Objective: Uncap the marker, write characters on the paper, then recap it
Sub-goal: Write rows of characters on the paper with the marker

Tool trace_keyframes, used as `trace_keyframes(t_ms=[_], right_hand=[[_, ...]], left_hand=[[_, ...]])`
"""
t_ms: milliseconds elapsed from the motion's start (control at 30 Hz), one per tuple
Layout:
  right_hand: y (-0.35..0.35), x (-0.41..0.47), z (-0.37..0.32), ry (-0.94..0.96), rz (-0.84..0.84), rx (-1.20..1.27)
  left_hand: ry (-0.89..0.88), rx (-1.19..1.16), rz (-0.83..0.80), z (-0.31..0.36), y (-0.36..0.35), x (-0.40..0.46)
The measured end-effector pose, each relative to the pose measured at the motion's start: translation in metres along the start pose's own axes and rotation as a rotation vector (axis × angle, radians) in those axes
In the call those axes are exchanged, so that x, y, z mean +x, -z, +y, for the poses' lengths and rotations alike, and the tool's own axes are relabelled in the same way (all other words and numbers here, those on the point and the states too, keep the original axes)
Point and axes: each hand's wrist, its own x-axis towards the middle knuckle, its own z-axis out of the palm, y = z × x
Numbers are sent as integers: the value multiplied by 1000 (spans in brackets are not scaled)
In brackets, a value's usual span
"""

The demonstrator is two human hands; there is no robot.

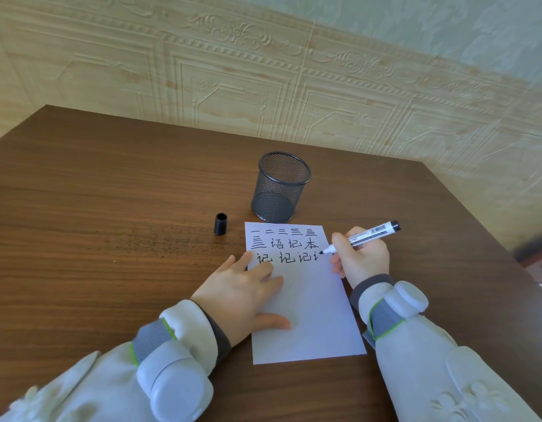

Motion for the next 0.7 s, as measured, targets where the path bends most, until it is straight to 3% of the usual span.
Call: trace_keyframes(t_ms=[700], right_hand=[[-1,-3,-4,12,41,-115]], left_hand=[[12,-8,-2,1,2,-1]])
